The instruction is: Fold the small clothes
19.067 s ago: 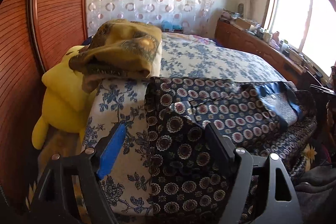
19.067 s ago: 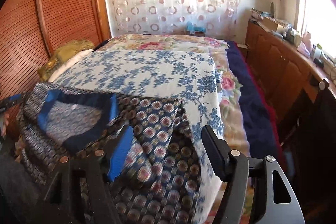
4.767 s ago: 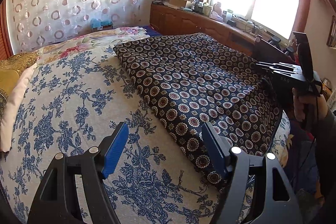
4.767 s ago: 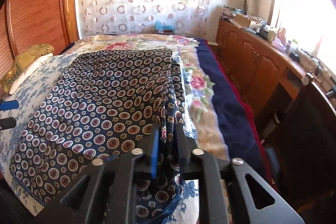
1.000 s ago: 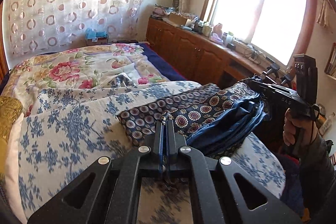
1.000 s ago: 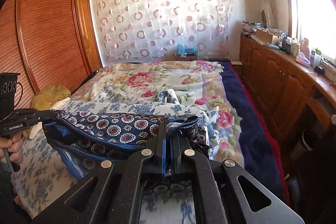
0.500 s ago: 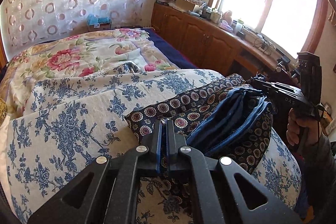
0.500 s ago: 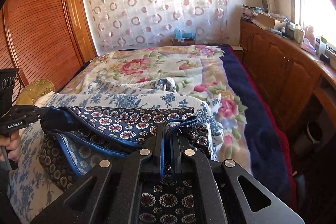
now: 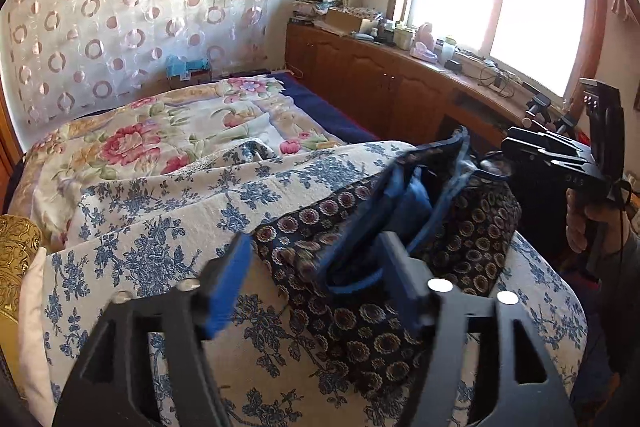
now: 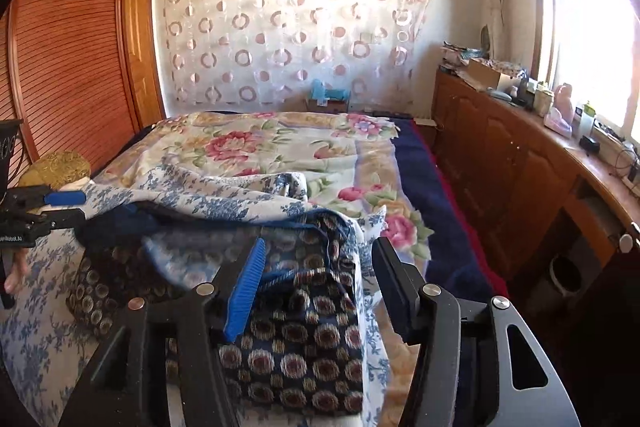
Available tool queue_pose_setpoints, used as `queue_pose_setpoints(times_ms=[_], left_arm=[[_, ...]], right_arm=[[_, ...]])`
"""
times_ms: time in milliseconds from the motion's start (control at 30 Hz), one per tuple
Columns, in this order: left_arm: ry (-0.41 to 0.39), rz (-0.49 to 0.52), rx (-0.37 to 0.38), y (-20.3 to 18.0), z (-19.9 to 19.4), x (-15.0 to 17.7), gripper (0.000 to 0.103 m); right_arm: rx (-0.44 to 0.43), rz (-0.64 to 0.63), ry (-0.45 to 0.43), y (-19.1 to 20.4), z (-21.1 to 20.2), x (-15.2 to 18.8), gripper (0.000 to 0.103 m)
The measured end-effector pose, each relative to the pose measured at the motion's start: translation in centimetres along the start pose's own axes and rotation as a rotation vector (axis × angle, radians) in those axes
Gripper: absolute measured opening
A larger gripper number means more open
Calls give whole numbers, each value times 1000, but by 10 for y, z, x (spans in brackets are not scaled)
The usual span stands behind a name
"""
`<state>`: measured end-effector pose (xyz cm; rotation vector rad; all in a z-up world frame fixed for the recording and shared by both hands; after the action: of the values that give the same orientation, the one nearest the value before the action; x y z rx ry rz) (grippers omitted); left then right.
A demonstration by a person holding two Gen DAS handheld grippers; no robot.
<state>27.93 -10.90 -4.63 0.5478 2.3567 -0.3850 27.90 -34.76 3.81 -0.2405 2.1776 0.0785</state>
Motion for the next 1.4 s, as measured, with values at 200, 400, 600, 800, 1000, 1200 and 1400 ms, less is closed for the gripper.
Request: queue_pose_setpoints(times_ms=[200,400,600,800,1000,1200,1400], left_arm=[[46,34,-4,-7,12,9,76],[110,26,-40,0,42,6,76],[115,10,-146,16,63,-3,76],[107,-22,-230,36,74,-8,76],[94,-53,-228,44,65,-8,76],[71,-87,-140,42,57,-10,76],[143,-113,-70,42,80,-4,76]], right_arm=[[34,-71,28,6,-9,23,63],[32,-59,19,-3,-21,24,63],[-2,-57,60,-2,-3,26,63],[-85,-57,119,-2,31,9,63],[-186,-3,141,-13,54,-15,33],[-58,64,110,-28,66,-17,3],[-48,108,130,-34,69,-18,3]])
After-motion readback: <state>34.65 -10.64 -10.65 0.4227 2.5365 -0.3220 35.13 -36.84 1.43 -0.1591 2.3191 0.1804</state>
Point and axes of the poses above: each gripper's, at about its wrist camera, not at the fingertips, and z roughly the way its jaws point, y to its left, x to its underside, the point moved 4 cm from there along z, roughly the way its jaws point, and after that the axes turned 8 degrees about y, right-handed, at the moved point
